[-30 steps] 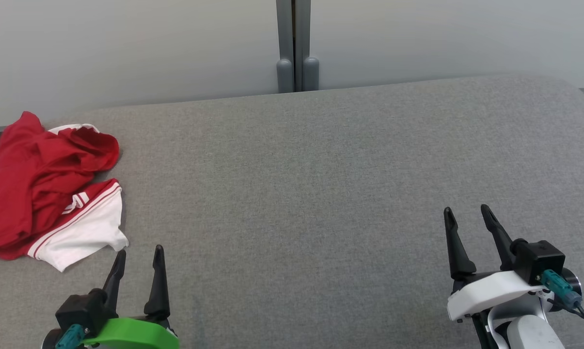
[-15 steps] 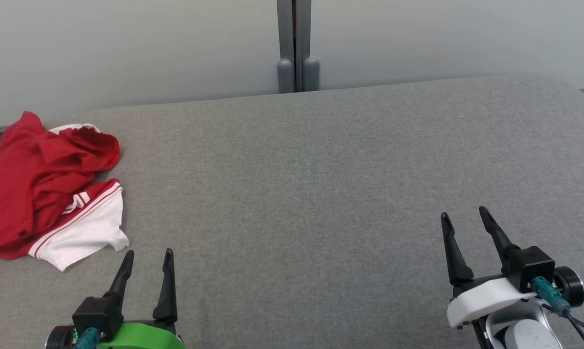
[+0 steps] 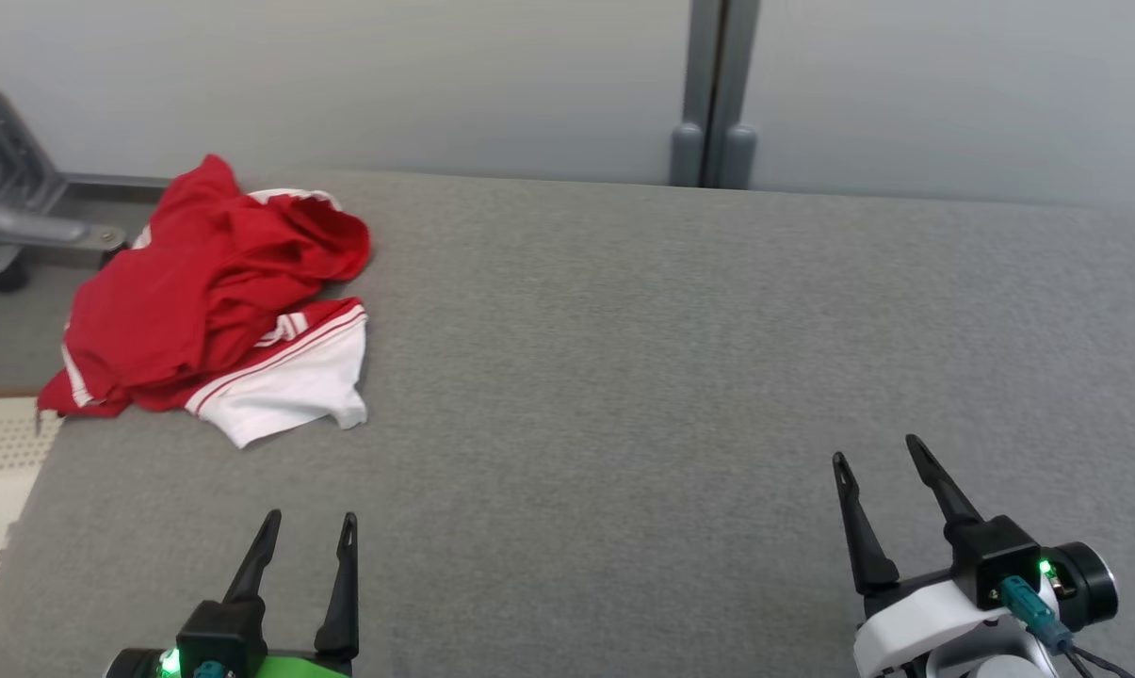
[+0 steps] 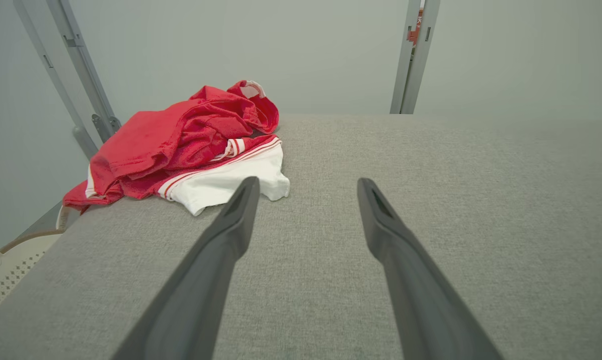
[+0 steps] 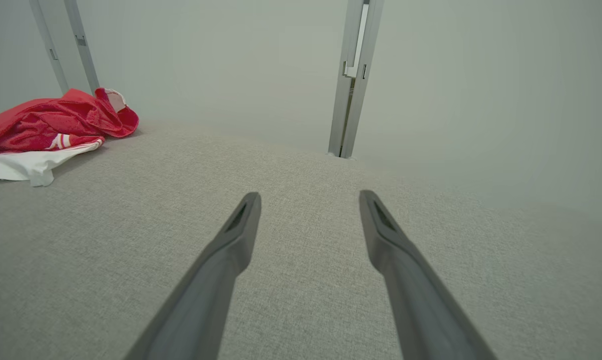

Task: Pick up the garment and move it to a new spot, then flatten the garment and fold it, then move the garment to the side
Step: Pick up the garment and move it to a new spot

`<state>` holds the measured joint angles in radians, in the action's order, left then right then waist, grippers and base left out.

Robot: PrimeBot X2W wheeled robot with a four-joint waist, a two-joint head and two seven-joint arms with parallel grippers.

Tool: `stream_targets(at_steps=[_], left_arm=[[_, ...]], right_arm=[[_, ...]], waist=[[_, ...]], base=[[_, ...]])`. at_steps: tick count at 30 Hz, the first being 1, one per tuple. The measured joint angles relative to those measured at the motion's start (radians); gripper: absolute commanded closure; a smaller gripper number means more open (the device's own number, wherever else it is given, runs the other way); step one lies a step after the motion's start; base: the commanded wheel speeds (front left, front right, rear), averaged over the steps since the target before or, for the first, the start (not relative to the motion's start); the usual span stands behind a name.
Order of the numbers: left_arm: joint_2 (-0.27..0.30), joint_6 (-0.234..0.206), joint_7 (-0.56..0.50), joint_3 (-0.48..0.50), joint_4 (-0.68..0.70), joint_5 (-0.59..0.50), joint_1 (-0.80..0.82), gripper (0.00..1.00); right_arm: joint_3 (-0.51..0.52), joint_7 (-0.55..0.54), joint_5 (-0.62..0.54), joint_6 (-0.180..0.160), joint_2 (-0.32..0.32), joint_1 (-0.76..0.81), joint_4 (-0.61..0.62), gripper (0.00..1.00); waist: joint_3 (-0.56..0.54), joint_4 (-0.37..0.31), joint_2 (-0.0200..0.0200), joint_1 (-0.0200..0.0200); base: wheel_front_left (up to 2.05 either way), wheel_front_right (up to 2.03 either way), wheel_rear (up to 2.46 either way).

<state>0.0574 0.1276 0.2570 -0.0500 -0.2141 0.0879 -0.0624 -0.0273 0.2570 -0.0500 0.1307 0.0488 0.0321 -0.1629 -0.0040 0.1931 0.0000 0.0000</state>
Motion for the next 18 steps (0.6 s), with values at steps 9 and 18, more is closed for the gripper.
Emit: stream_targets(at_steps=[9,18], left_arm=[[0.005,0.000,0.007,0.045,0.015,-0.013,-0.041,0.00],[-0.003,0.001,0.007,0.027,0.034,0.037,0.082,0.00]], right_arm=[[-0.094,0.006,-0.021,0.000,-0.001,-0.042,-0.024,0.00],[-0.109,0.006,-0.064,0.001,0.022,-0.113,0.000,0.00]], waist=[[-0.007,0.200,0.0000,0.0000],[0.043,0.264,0.0000,0.0000]], base=[[0.00,0.00,0.00],[0.00,0.00,0.00]])
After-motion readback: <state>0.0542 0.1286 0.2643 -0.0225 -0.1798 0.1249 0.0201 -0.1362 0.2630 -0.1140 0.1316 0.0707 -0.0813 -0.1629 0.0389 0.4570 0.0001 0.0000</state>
